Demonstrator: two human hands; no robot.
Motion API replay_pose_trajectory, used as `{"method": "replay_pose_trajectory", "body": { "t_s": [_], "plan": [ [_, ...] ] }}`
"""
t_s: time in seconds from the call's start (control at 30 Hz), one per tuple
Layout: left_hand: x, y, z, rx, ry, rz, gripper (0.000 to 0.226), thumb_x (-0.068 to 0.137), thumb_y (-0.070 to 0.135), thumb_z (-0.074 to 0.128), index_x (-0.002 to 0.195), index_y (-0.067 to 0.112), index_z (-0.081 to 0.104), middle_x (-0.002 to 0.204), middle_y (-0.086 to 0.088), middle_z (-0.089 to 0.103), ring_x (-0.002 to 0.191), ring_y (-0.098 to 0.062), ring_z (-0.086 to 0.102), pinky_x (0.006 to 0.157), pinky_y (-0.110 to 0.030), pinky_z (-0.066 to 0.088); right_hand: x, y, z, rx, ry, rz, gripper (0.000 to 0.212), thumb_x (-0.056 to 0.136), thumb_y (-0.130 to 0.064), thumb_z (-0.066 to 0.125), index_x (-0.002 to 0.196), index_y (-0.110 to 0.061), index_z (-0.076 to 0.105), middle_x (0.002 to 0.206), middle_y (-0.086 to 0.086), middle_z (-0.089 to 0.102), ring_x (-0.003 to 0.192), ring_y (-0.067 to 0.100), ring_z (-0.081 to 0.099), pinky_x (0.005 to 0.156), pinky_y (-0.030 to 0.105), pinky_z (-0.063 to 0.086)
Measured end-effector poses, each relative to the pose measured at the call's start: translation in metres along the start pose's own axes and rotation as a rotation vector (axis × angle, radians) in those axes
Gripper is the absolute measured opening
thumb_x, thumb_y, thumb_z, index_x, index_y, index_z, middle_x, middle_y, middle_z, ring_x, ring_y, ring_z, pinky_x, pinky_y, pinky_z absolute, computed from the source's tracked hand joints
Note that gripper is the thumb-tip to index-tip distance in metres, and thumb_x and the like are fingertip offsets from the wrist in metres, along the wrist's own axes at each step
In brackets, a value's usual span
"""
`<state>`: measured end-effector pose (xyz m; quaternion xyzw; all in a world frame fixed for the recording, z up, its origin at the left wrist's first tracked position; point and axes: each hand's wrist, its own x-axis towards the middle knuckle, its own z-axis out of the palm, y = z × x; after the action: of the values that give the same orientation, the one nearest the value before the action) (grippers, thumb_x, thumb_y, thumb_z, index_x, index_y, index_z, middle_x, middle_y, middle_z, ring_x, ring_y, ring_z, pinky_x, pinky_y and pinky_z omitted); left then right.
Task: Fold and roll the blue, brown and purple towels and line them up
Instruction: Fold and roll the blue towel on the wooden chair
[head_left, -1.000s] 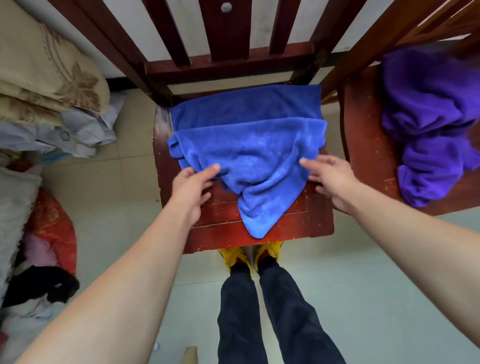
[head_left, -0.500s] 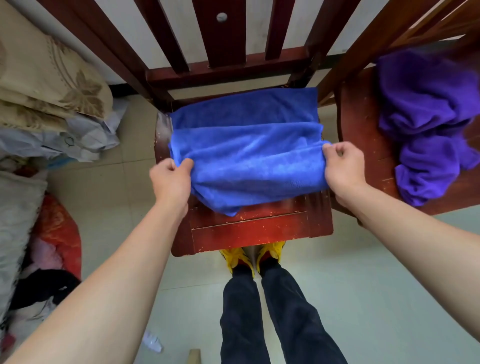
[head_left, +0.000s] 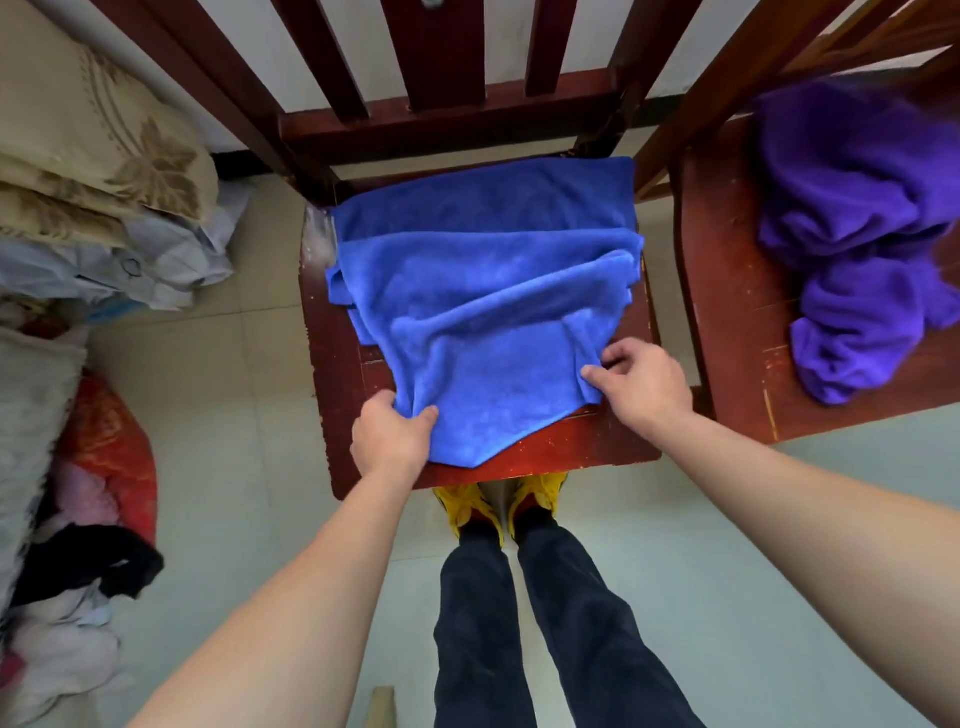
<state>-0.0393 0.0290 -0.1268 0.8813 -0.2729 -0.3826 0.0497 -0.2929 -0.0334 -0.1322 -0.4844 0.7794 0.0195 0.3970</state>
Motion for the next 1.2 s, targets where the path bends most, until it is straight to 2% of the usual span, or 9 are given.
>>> {"method": "replay_pose_trajectory", "body": {
  "t_s": [0.13,0.27,0.4,0.5,0.63,0.8,0.9,1.03,1.2],
  "plan": [
    [-0.011,-0.018,0.002,-0.078,0.028,-0.063,0.031,0.076,0.027,0.074,0.067,0.008,0.052,0.062,-0.002,0.053,0.056,-0.022,0.048,0.051,-0.03,0.036,-0.004,0.0,0.005,0.187,0.055,0.084,0.016,0.077,-0.028,0.066,0.069,-0.016,0.058,0.063,-0.006,0.06,0.064,0.02,0.057,0.053,0.028,0.036],
    [-0.023,-0.033,-0.009,-0.242,0.046,-0.133,0.029,0.079,0.017,0.072,0.069,0.009,0.046,0.064,-0.005,0.047,0.059,-0.025,0.044,0.059,-0.033,0.04,-0.017,0.002,-0.005,0.397,0.146,0.091,0.02,0.077,-0.018,0.061,0.063,-0.021,0.045,0.062,-0.005,0.053,0.06,0.02,0.051,0.058,0.032,0.04],
    [-0.047,-0.047,-0.021,-0.363,0.094,-0.204,0.026,0.082,0.011,0.068,0.071,0.017,0.045,0.061,-0.002,0.047,0.061,-0.023,0.046,0.063,-0.029,0.041,-0.041,0.012,-0.02,0.434,0.14,0.108,0.019,0.073,-0.01,0.063,0.065,-0.02,0.05,0.056,0.0,0.056,0.055,0.027,0.057,0.061,0.042,0.053],
    [-0.066,-0.058,-0.027,-0.402,0.142,-0.193,0.021,0.085,0.009,0.063,0.074,0.018,0.048,0.059,-0.001,0.049,0.063,-0.025,0.049,0.066,-0.031,0.042,-0.064,0.023,-0.026,0.444,0.149,0.162,0.015,0.073,-0.01,0.064,0.067,-0.018,0.053,0.063,0.0,0.057,0.062,0.028,0.058,0.061,0.04,0.055],
    [-0.083,-0.072,-0.027,-0.499,0.186,-0.185,0.011,0.09,0.004,0.05,0.091,0.015,0.048,0.073,-0.008,0.052,0.073,-0.026,0.054,0.075,-0.04,0.05,-0.091,0.038,-0.023,0.562,0.089,0.259,0.023,0.072,0.002,0.063,0.061,-0.014,0.049,0.065,0.003,0.052,0.059,0.025,0.052,0.061,0.046,0.059],
    [-0.114,-0.104,-0.024,-0.498,0.255,-0.145,0.012,0.092,0.008,0.046,0.093,0.021,0.048,0.072,-0.004,0.049,0.068,-0.026,0.048,0.066,-0.034,0.042,-0.145,0.064,-0.009,0.635,0.16,0.304,0.029,0.07,0.005,0.072,0.067,-0.017,0.054,0.065,0.002,0.055,0.051,0.019,0.051,0.059,0.037,0.049],
    [-0.14,-0.132,-0.027,-0.43,0.175,-0.069,0.005,0.09,0.017,0.055,0.091,0.02,0.051,0.067,-0.003,0.05,0.064,-0.025,0.047,0.061,-0.03,0.039,-0.18,0.085,0.004,0.638,0.229,0.332,0.03,0.069,0.005,0.073,0.069,-0.019,0.055,0.075,0.004,0.059,0.058,0.022,0.052,0.057,0.028,0.044],
    [-0.169,-0.157,-0.037,-0.366,0.02,0.036,0.023,0.084,0.022,0.068,0.1,0.021,0.051,0.062,-0.002,0.048,0.061,-0.024,0.045,0.059,-0.029,0.037,-0.219,0.103,0.013,0.699,0.307,0.39,0.032,0.07,0.007,0.07,0.066,-0.02,0.055,0.072,0.0,0.058,0.054,0.012,0.05,0.048,0.022,0.036],
    [-0.215,-0.189,-0.048,-0.245,-0.029,-0.008,0.046,0.082,0.021,0.067,0.121,0.018,0.042,0.101,-0.013,0.058,0.096,-0.033,0.057,0.082,-0.039,0.05,-0.277,0.126,0.02,0.725,0.313,0.424,0.03,0.071,0.006,0.07,0.067,-0.02,0.056,0.067,-0.004,0.057,0.051,0.013,0.048,0.047,0.023,0.035]
  ]
}}
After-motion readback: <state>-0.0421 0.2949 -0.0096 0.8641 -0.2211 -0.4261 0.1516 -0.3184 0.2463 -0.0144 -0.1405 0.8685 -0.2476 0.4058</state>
